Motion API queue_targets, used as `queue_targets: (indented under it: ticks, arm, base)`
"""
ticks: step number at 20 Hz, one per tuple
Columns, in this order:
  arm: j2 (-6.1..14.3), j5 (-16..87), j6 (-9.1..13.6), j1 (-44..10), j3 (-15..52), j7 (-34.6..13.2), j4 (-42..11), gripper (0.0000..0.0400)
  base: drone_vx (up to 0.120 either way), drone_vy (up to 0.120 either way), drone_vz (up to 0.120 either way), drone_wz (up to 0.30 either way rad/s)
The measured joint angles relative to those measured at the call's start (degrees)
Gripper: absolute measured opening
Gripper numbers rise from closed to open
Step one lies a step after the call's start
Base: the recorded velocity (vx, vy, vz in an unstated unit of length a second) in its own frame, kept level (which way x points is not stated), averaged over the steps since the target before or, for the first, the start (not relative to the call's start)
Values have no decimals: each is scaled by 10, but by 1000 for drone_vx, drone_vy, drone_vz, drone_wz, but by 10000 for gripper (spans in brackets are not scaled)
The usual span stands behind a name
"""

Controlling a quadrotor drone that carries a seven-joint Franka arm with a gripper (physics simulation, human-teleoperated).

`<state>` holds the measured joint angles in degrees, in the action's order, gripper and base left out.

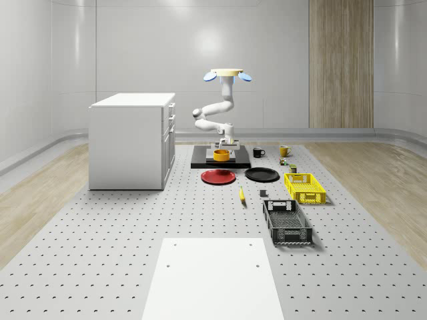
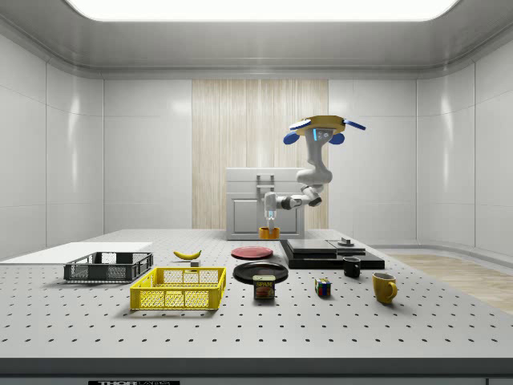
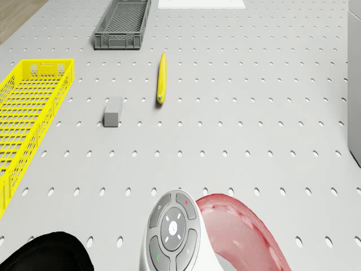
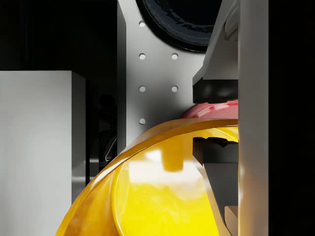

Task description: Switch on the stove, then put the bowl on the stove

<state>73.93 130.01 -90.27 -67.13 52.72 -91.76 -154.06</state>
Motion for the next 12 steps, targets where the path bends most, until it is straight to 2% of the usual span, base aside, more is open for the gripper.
queue_targets:
  ticks: [12]
  arm:
    - [0,0,0,0,0,0,0,100]
  base:
    - [-120,0,0,0]
